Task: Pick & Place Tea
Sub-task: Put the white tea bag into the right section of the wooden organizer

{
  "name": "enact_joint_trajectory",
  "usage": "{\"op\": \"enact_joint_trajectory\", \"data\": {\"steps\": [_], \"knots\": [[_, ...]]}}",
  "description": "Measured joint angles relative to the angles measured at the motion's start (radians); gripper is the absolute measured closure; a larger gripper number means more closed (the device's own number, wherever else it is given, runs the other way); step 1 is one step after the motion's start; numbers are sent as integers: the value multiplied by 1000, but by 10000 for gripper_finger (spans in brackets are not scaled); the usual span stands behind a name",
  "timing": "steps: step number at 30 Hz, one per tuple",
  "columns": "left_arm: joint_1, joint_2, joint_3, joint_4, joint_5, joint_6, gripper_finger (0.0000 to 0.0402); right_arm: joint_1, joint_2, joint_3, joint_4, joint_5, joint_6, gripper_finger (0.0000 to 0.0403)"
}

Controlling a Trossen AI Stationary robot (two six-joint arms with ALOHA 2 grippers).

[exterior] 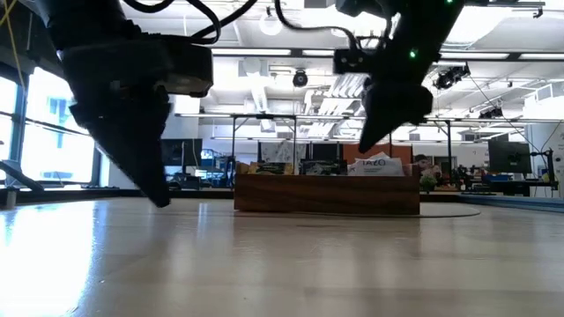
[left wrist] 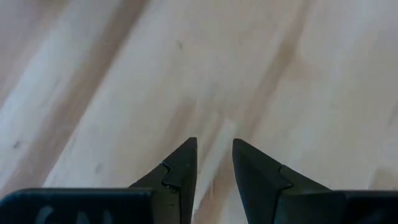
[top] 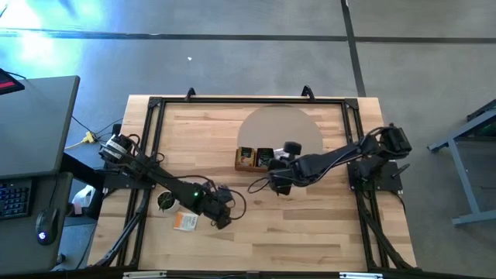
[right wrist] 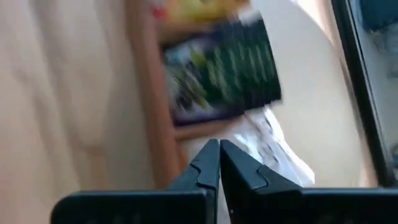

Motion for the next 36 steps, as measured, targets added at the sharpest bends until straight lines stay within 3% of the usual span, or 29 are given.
{"op": "enact_joint_trajectory", "data": {"steps": [4,9,13,18,21,27,36], "knots": [[-6,-2,35,-81,140,80,301,39,-3,0,179,-59,-19,400],[-68,-25,146,-284,238,102,301,98,5,1,479,-183,-69,390],[-134,-25,214,-525,293,59,301,153,9,1,578,-161,-120,393],[-197,-25,198,-731,316,-68,301,202,10,0,566,-107,-133,400],[-223,-25,143,-718,324,-59,301,222,10,0,569,-79,-135,394],[-222,-21,13,-485,418,-31,301,229,10,0,570,-69,-136,392],[-178,-25,-14,-262,410,4,301,227,10,0,576,-34,-137,399]]}}
